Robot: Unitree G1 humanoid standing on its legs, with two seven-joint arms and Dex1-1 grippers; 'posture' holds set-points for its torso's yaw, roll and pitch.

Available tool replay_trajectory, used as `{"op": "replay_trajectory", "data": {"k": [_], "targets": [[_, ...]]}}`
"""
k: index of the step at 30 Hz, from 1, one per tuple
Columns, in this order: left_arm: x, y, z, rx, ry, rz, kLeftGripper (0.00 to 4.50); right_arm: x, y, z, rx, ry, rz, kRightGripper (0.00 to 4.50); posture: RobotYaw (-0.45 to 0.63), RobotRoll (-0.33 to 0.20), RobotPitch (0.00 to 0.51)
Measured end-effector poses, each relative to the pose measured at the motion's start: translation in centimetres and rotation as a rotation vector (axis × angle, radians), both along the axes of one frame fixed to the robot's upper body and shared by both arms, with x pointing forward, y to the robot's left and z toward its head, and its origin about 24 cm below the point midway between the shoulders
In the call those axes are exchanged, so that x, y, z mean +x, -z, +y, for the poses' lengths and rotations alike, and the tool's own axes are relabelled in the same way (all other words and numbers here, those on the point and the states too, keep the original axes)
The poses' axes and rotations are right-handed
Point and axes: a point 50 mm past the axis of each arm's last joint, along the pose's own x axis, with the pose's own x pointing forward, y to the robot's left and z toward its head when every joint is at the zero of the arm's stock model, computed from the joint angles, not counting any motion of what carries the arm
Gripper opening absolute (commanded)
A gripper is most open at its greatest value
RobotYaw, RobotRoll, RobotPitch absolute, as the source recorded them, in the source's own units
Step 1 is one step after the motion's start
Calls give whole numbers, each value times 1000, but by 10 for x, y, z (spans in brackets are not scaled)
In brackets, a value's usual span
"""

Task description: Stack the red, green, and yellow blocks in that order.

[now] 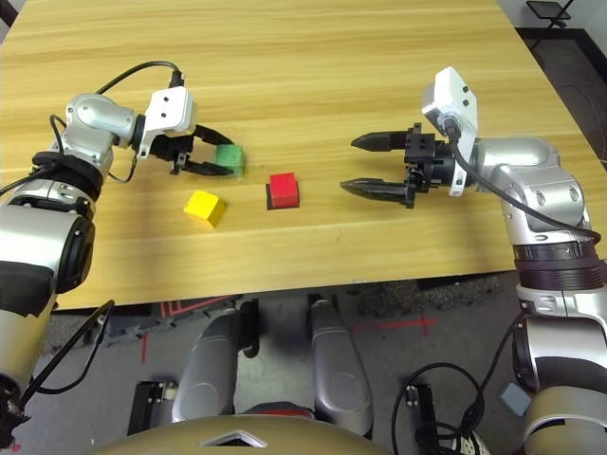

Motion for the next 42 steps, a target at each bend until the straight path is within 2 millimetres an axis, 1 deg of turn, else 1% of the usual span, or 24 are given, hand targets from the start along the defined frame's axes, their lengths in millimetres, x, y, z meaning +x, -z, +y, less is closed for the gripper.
{"op": "replay_trajectory", "data": {"k": [7, 10, 11, 14, 18, 20, 24, 28, 32, 36, 42], "targets": [[1, -2, -1, -10, -10, 18, 2076, -2, 3, -1, -4, 1, 11, 4500, 105, 29, 277], [3, -18, -4, -40, -12, 13, 2076, -4, 5, 0, -9, -5, 13, 4500, 110, 34, 280], [4, -28, -7, -70, -7, 11, 2076, -5, 6, 1, -11, -7, 15, 4500, 110, 34, 280], [4, -43, -15, -126, 27, 24, 2075, -7, 7, 1, -18, -18, 20, 4500, 122, 39, 285], [1, -53, -22, -173, 86, 64, 2075, -9, 11, -1, -27, -26, 40, 4500, 126, 41, 288], [-2, -57, -27, -178, 121, 54, 2075, -10, 11, -3, -37, -28, 46, 4500, 127, 42, 290], [-13, -56, -34, -176, 186, 65, 2075, -11, 10, -4, -45, -36, 45, 4500, 130, 41, 289], [-32, -51, -38, -182, 260, 95, 2075, -11, 11, -4, -46, -39, 45, 4500, 135, 46, 288], [-46, -53, -50, -201, 294, 112, 2075, -11, 15, -2, -36, -35, 48, 4500, 137, 47, 287], [-51, -46, -54, -230, 234, 155, 2075, -11, 19, 1, -22, -36, 57, 4500, 137, 55, 286], [-46, -51, -61, -272, 20, 174, 2075, -10, 19, 2, -15, -29, 49, 4500, 139, 64, 283]]}}
